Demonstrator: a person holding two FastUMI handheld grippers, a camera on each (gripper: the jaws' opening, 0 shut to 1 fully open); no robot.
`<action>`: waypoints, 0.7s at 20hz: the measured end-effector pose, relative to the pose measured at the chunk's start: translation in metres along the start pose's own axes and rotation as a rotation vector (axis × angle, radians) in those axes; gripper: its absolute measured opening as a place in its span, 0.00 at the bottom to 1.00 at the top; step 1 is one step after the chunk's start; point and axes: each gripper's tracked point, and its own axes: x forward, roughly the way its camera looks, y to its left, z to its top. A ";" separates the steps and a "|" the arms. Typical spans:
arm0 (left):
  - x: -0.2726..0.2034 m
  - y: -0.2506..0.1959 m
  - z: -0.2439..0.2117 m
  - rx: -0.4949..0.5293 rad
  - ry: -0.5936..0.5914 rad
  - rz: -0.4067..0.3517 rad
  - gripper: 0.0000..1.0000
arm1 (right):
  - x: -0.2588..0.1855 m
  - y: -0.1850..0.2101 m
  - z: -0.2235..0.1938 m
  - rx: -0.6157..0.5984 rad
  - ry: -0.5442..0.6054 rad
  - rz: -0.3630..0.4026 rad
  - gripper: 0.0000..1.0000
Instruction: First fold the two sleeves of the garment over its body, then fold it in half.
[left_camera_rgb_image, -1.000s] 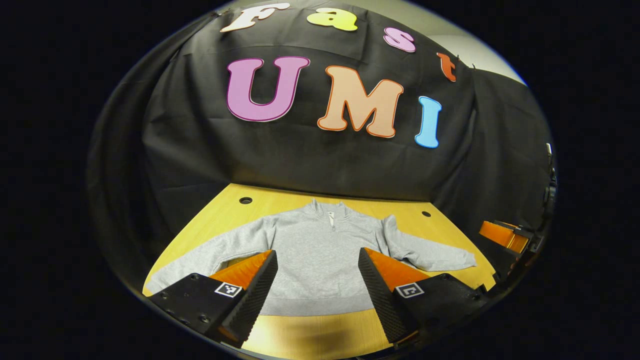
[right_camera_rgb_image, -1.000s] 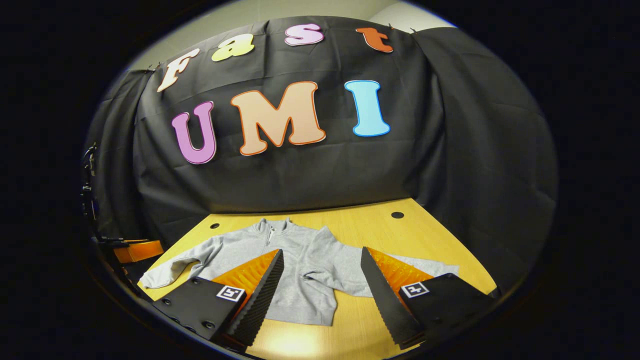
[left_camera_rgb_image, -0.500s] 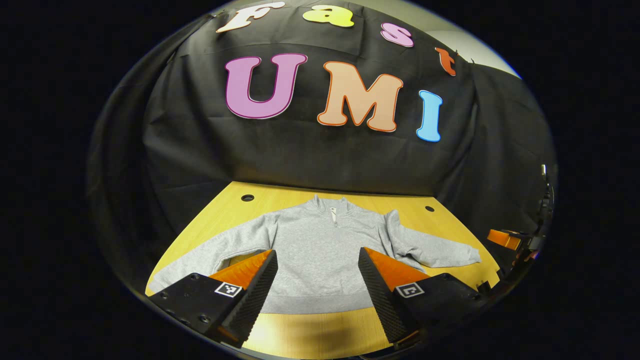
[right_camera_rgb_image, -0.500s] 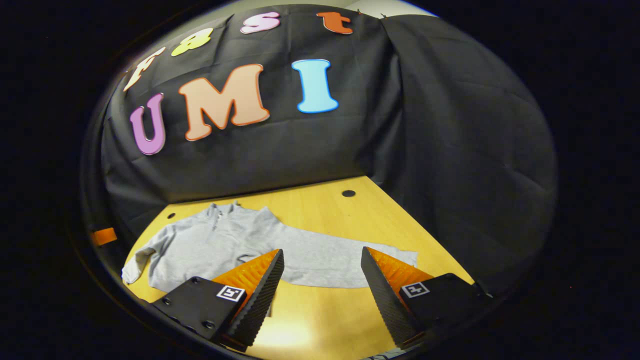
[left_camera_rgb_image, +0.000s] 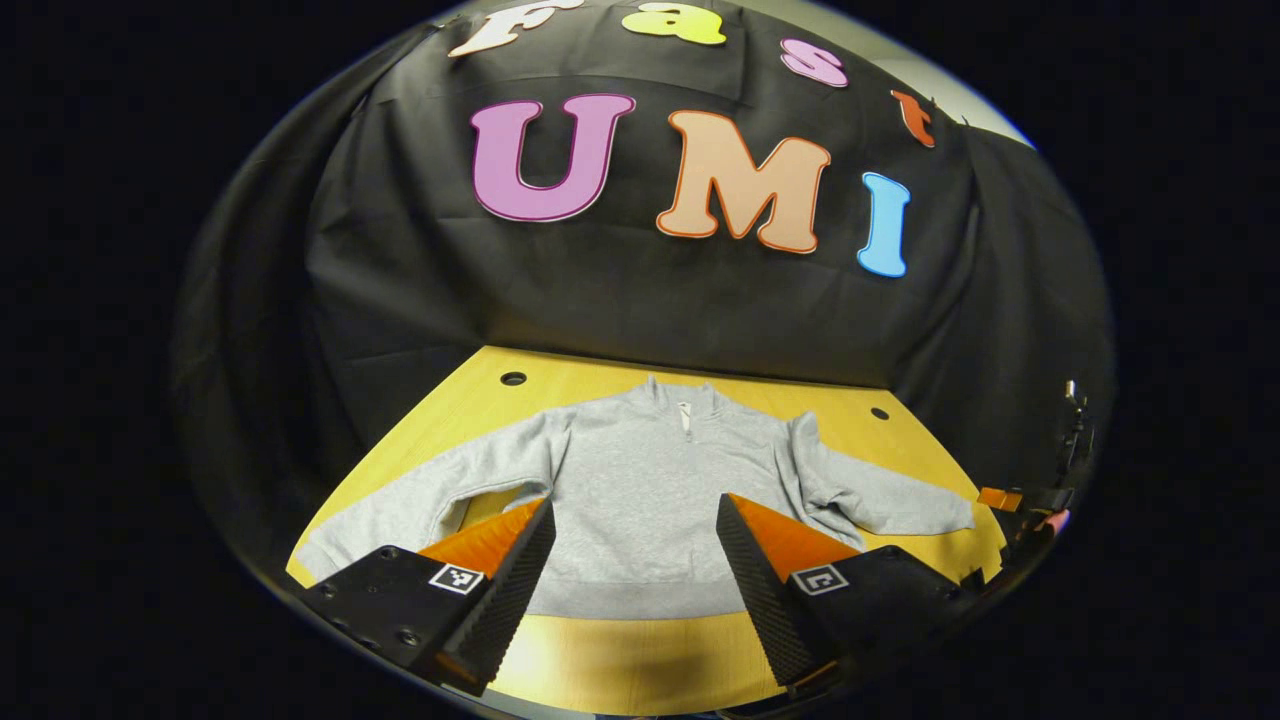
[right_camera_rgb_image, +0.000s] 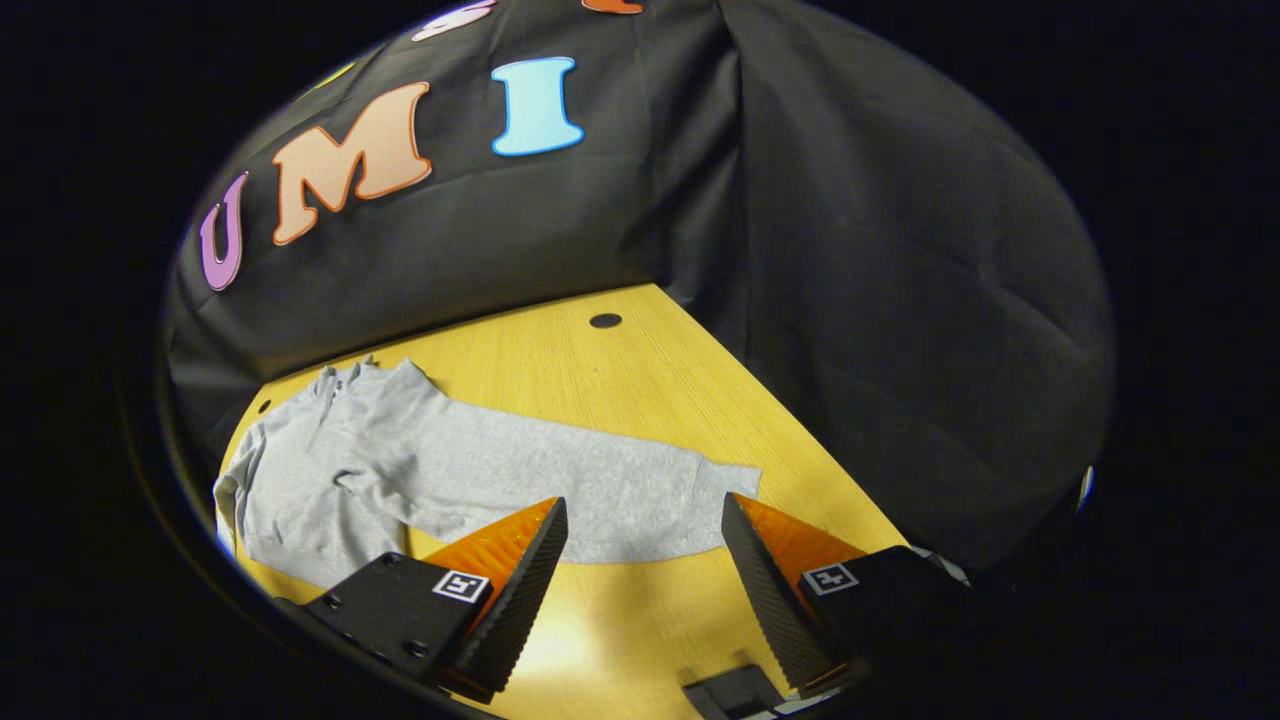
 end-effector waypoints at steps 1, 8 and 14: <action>-0.001 0.002 -0.003 -0.002 0.008 0.010 0.95 | 0.009 -0.005 -0.005 -0.001 0.020 -0.005 0.94; -0.013 0.016 -0.019 -0.010 0.041 0.098 0.95 | 0.055 -0.031 -0.032 0.028 0.132 -0.019 0.98; -0.019 0.010 -0.026 -0.029 0.051 0.136 0.95 | 0.068 -0.038 -0.048 0.007 0.191 -0.001 0.97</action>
